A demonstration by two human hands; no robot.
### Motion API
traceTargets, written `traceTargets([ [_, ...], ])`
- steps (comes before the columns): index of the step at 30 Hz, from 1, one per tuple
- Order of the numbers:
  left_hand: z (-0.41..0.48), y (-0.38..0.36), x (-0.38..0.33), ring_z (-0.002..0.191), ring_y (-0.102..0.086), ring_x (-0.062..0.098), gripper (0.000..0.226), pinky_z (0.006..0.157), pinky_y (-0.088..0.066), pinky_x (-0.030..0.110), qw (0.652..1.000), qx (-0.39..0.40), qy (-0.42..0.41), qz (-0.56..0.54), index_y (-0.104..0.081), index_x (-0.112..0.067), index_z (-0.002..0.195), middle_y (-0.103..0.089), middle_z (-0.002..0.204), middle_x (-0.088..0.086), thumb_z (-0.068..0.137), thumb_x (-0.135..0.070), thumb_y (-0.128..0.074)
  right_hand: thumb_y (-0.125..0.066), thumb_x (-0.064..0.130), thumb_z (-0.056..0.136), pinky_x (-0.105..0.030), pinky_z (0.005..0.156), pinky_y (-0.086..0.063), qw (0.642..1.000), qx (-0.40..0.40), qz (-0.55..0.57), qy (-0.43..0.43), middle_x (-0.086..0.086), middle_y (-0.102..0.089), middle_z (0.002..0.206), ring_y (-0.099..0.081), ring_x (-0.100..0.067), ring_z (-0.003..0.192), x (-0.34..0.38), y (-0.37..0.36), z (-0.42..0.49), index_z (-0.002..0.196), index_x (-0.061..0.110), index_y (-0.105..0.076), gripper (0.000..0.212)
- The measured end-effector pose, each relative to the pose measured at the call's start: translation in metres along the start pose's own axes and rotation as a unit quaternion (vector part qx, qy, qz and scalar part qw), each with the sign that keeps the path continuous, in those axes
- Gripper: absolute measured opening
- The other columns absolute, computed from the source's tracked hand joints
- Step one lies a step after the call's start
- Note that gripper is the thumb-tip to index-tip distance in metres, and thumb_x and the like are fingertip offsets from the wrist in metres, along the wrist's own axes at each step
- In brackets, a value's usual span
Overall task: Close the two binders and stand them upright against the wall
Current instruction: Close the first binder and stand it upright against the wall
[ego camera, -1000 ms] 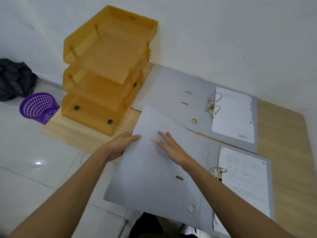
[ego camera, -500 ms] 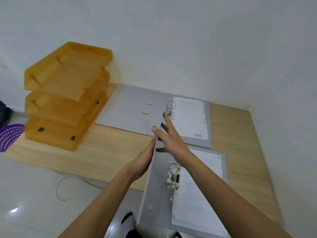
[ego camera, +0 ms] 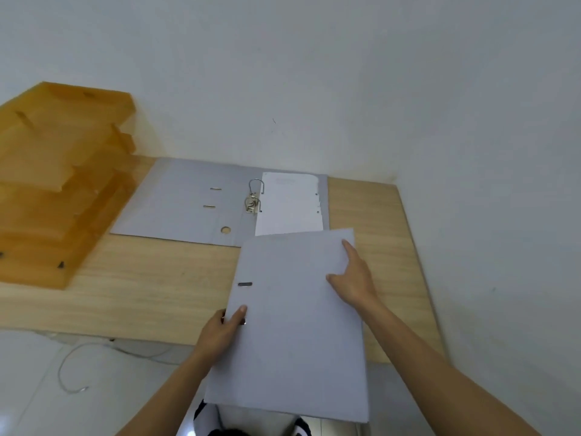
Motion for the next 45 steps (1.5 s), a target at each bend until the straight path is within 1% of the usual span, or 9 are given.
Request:
traceTargets([
  [2,-0.004,-0.009,0.001,0.095,-0.064,0.019,0.047,0.076,-0.049,0.031,1.0,-0.002,-0.013,-0.003,-0.061,-0.014,0.121,-0.066,0.114,0.002,0.092,-0.051,-0.06,-0.061,0.01,0.087,-0.036,0.092,-0.052,0.997,-0.004,-0.06,-0.047,-0.012,-0.024,0.158,-0.052,-0.031,0.121,-0.027,0.0,0.002,0.159,0.025,-0.024,0.083],
  [5,-0.008,-0.021,-0.003,0.1,-0.063,0.022,0.051,0.083,-0.048,0.033,1.0,-0.015,-0.027,-0.005,-0.054,-0.016,0.132,-0.063,0.118,0.001,0.092,-0.046,-0.062,-0.062,0.021,0.087,-0.044,0.119,-0.032,0.986,0.009,-0.165,-0.017,-0.008,0.004,0.17,-0.016,-0.032,0.154,-0.04,-0.013,0.0,0.159,0.022,-0.025,0.081],
  [11,-0.012,-0.035,-0.004,0.113,-0.064,0.025,0.042,0.092,-0.047,0.035,0.999,-0.027,-0.035,0.014,-0.058,-0.016,0.133,-0.065,0.116,-0.001,0.097,-0.038,-0.057,-0.063,0.031,0.094,-0.039,0.126,-0.017,0.963,0.201,-0.164,0.07,-0.003,0.01,0.172,-0.001,-0.028,0.159,-0.052,-0.069,-0.011,0.162,0.026,-0.018,0.082],
  [19,-0.006,-0.041,-0.006,0.113,-0.066,0.028,0.048,0.099,-0.051,0.043,0.999,-0.034,-0.004,0.002,-0.06,-0.011,0.133,-0.068,0.128,0.008,0.094,-0.04,-0.059,-0.062,0.051,0.091,-0.074,0.116,-0.007,0.934,0.275,-0.229,0.003,0.015,0.03,0.166,0.024,-0.035,0.154,-0.101,-0.086,-0.023,0.158,0.047,0.01,0.098],
  [25,0.001,-0.042,-0.02,0.096,-0.073,0.03,0.05,0.091,-0.057,0.047,0.982,-0.028,0.092,-0.163,-0.075,-0.016,0.104,-0.078,0.108,0.011,0.084,-0.06,-0.063,-0.047,0.057,0.098,-0.072,0.116,0.001,0.959,0.247,-0.131,-0.037,0.014,0.024,0.168,0.025,-0.033,0.155,-0.096,-0.086,-0.02,0.16,0.044,0.004,0.081],
  [28,-0.004,-0.06,-0.051,0.101,-0.074,0.028,0.067,0.083,-0.057,0.04,0.977,0.057,0.077,-0.192,-0.075,-0.021,0.115,-0.079,0.108,0.008,0.084,-0.074,-0.049,-0.032,0.055,0.104,-0.067,0.119,0.006,0.983,0.167,-0.05,-0.066,0.009,0.02,0.17,0.02,-0.032,0.156,-0.087,-0.073,-0.015,0.161,0.038,0.005,0.07],
  [35,-0.024,-0.11,-0.131,0.12,-0.064,0.038,0.067,0.105,-0.047,0.055,0.92,0.272,0.066,-0.273,-0.067,-0.02,0.13,-0.07,0.127,0.017,0.088,-0.069,-0.05,-0.023,0.061,0.103,-0.056,0.125,0.004,0.977,0.059,0.155,-0.133,0.007,0.006,0.172,0.008,-0.026,0.159,-0.059,-0.03,0.004,0.162,0.034,0.0,0.069],
  [40,-0.028,-0.117,-0.175,0.122,-0.064,0.033,0.054,0.107,-0.047,0.049,0.912,0.348,-0.003,-0.217,-0.062,-0.02,0.135,-0.07,0.13,0.012,0.095,-0.054,-0.051,-0.027,0.096,0.075,-0.048,0.127,-0.015,0.956,0.11,0.252,-0.106,0.013,-0.026,0.167,-0.023,-0.013,0.155,-0.042,-0.012,0.02,0.159,0.045,-0.019,0.099],
  [45,-0.026,-0.118,-0.218,0.12,-0.066,0.023,0.042,0.105,-0.049,0.043,0.895,0.405,-0.089,-0.163,-0.057,-0.026,0.137,-0.07,0.13,0.004,0.099,-0.042,-0.053,-0.041,0.093,0.075,-0.045,0.122,-0.032,0.955,0.133,0.266,-0.008,0.022,-0.03,0.164,-0.039,-0.006,0.146,0.014,0.035,0.021,0.158,0.049,-0.011,0.098],
])
Point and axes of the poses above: each hand's wrist, its own z-axis towards the middle knuckle, its own y-axis out of the back of the hand, x = y × z, the point moved 5 cm from there along z, towards the middle knuckle
